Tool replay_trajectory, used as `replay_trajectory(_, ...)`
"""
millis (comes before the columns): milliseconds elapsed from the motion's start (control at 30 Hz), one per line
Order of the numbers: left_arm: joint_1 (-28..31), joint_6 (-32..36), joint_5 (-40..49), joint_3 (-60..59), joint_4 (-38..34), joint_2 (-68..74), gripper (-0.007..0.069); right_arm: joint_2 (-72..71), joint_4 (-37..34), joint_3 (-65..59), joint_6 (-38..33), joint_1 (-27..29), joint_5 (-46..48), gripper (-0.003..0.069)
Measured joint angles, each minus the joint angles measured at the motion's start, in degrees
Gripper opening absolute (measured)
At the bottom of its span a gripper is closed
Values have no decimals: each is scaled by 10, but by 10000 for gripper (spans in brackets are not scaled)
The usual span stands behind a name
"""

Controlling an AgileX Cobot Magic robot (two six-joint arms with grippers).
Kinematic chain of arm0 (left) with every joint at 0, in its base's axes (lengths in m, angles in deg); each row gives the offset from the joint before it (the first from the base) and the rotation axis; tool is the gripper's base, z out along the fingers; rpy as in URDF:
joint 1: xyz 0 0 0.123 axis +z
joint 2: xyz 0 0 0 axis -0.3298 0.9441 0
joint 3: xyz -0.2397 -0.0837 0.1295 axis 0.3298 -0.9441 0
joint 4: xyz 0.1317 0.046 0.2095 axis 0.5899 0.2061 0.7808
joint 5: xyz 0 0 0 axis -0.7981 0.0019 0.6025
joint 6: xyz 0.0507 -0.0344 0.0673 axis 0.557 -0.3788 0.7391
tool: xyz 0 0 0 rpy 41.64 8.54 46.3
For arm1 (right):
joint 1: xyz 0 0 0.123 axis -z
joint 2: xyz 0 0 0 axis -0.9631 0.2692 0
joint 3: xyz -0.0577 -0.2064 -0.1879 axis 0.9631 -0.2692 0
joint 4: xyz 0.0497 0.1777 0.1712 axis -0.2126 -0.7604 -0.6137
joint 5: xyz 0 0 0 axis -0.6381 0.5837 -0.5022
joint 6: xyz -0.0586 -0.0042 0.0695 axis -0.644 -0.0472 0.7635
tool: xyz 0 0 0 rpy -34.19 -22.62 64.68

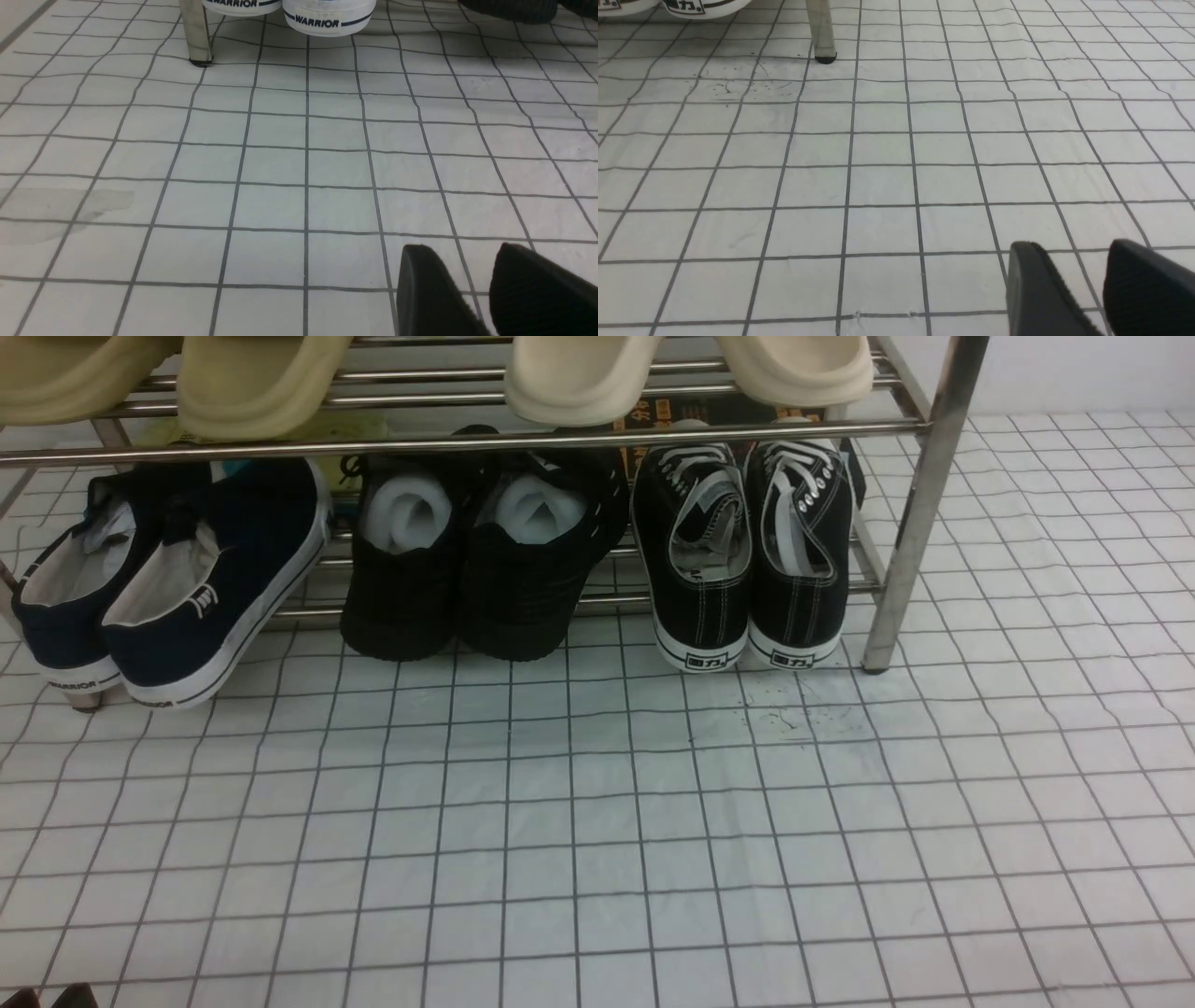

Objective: Take the shoes off the shelf with your hand from the white checkered tablecloth.

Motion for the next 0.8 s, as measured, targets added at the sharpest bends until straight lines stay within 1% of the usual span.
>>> replay_trajectory(33,0,0,0,0,0,0,239,0,-21,0,15,0,-1,240)
replay_trajectory(67,0,0,0,0,0,0,239,0,-27,0,19,0,-1,240)
replay_trajectory(133,0,0,0,0,0,0,239,0,-116,-1,69,0,-4,240)
replay_trajectory(167,0,0,0,0,0,0,239,0,-143,-1,82,0,-6,240)
replay_trajectory(200,0,0,0,0,0,0,239,0,-213,-3,115,0,-9,240)
replay_trajectory(233,0,0,0,0,0,0,239,0,-213,-4,118,0,-9,240)
replay_trajectory(267,0,0,0,0,0,0,239,0,-252,-5,133,0,-9,240)
replay_trajectory(300,0,0,0,0,0,0,239,0,-306,-5,148,0,-9,240)
replay_trajectory(400,0,0,0,0,0,0,239,0,-364,-5,160,0,-17,240)
replay_trajectory(500,0,0,0,0,0,0,239,0,-379,-4,160,0,-26,225)
replay_trajectory(533,0,0,0,0,0,0,239,0,-380,7,151,0,-22,190)
replay_trajectory(600,0,0,0,0,0,0,239,10,-369,45,112,0,-11,113)
replay_trajectory(633,0,0,0,0,0,0,239,33,-355,84,86,0,1,52)
replay_trajectory(700,0,0,0,0,1,0,239,93,-321,154,39,0,41,-1)
replay_trajectory(767,0,0,0,0,1,0,239,202,-273,241,-6,0,130,-9)
replay_trajectory(800,0,0,0,0,1,0,239,213,-269,248,-8,0,140,-9)
